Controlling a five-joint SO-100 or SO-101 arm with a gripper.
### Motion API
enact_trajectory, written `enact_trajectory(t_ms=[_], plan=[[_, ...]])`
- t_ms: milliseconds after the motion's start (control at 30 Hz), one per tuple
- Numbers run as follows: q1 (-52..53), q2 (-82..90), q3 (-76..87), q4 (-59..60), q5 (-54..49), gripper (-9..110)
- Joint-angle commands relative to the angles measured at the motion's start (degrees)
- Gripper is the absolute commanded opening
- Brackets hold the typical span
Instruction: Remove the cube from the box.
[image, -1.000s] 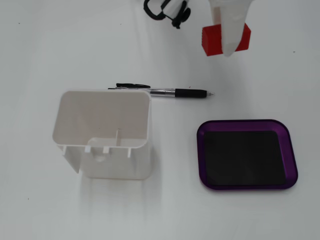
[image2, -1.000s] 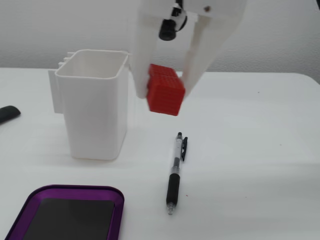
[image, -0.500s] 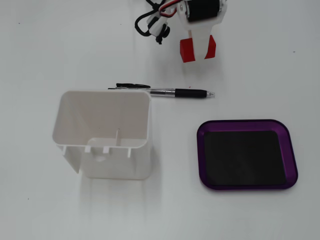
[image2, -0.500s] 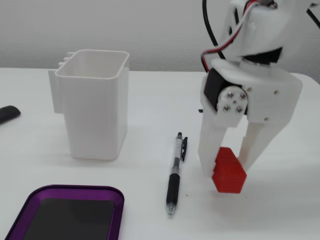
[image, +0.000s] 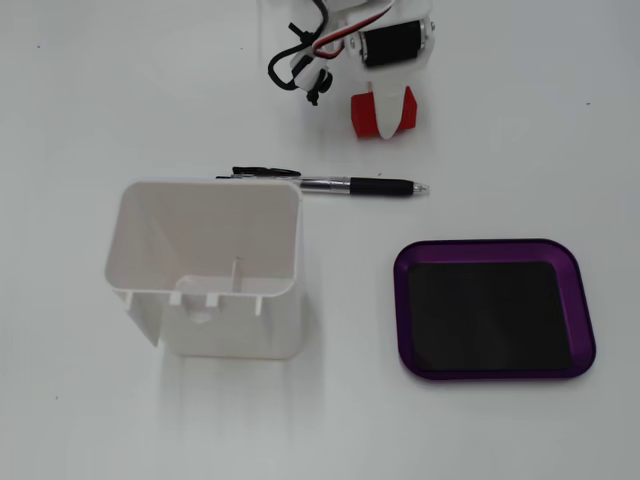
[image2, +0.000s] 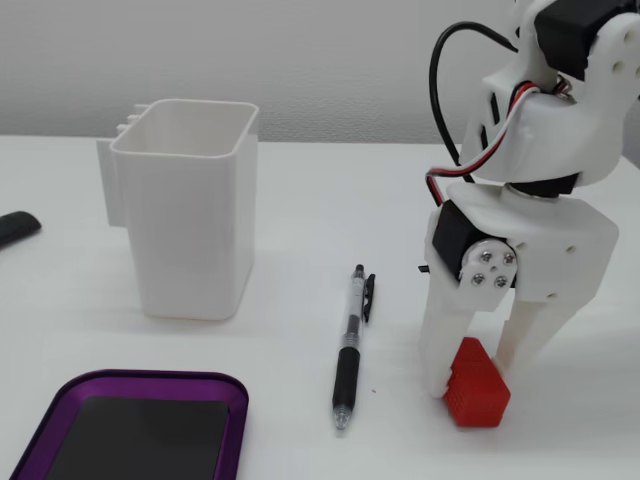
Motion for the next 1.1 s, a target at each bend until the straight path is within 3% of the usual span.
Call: enact_trajectory(t_ms=[0,167,433,567,767,1067], plan=[[0.3,2.9,0.2,-0.5,-0.1,11],[1.6,3.9,-0.4,1.5,0.1,12],[8.2,14.9,-21.4,21.7,0.0,13],[11.1,24.3,-26.8,26.1,-0.3,16],[13.9,37.3,-13.9,28.6,0.4,17],[18.3,67.9,20.0,24.3,-0.2,17]])
